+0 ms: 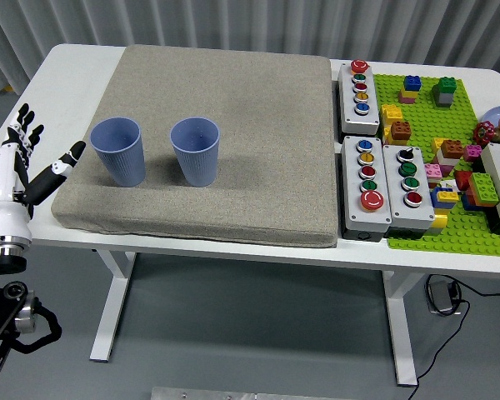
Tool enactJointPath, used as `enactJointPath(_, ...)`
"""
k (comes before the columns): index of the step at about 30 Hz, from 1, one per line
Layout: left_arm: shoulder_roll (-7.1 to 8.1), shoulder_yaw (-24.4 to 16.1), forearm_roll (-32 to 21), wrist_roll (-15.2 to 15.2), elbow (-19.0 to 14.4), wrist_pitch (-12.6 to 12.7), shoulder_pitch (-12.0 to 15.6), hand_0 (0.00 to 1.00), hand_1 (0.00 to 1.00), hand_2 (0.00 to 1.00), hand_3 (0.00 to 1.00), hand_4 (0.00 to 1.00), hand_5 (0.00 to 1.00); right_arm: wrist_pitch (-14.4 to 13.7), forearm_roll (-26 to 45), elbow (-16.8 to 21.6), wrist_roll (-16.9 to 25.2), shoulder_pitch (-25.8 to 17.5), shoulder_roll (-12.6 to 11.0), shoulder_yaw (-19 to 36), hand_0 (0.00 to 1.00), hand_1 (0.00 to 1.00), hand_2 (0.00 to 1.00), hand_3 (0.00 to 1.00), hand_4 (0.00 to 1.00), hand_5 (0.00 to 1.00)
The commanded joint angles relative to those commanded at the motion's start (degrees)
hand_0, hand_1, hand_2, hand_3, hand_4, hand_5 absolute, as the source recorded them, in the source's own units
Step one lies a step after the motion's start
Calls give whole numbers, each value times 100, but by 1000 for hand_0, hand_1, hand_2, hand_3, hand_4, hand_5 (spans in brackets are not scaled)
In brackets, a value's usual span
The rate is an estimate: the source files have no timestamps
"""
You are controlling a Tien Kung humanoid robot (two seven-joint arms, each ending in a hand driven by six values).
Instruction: Pick cup pour cup place
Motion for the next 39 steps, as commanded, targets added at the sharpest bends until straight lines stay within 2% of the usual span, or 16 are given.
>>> enactJointPath(3, -14, 94, 4, 15, 106, -47, -31, 924, 916, 998, 998, 958, 402, -1, 11, -1, 0, 15, -1, -3, 672, 601, 570, 577, 2, 83)
enactJointPath(4, -17, 118, -10, 22, 143, -70, -42, 925, 917, 998, 998, 943, 343, 0, 7, -2, 0, 20, -1, -2, 672, 601, 570, 576, 2, 84)
enactJointPath(10, -38, 319, -60, 34, 294, -123, -114, 926, 918, 998, 998, 945, 337, -5, 66, -7, 14, 31, -6, -28, 672, 601, 569, 577, 2, 82)
enactJointPath(15, -146, 519, -112, 28, 599, -137, -276, 926, 918, 998, 998, 945, 337, -7, 74, -7, 14, 34, -3, -35, 672, 601, 569, 577, 2, 82)
enactJointPath(16, -155, 529, -124, 27, 639, -134, -296, 927, 918, 998, 998, 954, 379, -6, 79, -7, 14, 34, -3, -39, 672, 601, 570, 577, 2, 75)
enactJointPath(22, -136, 591, -200, 3, 826, -111, -425, 927, 919, 998, 998, 946, 370, -5, 109, -14, 33, 41, -10, -46, 672, 600, 568, 577, 2, 76)
enactJointPath(27, -180, 655, -240, -7, 986, -101, -561, 927, 919, 998, 998, 946, 370, -5, 126, -15, 33, 51, -9, -56, 672, 600, 568, 577, 2, 76)
enactJointPath(28, -181, 662, -242, -7, 998, -100, -572, 925, 919, 998, 998, 932, 324, -7, 130, -14, 32, 51, -9, -59, 673, 601, 568, 577, 2, 76)
enactJointPath(39, -213, 855, -279, 47, 1382, -45, -947, 925, 918, 998, 998, 931, 333, -27, 209, -14, 28, 29, -2, -129, 674, 601, 567, 577, 2, 76)
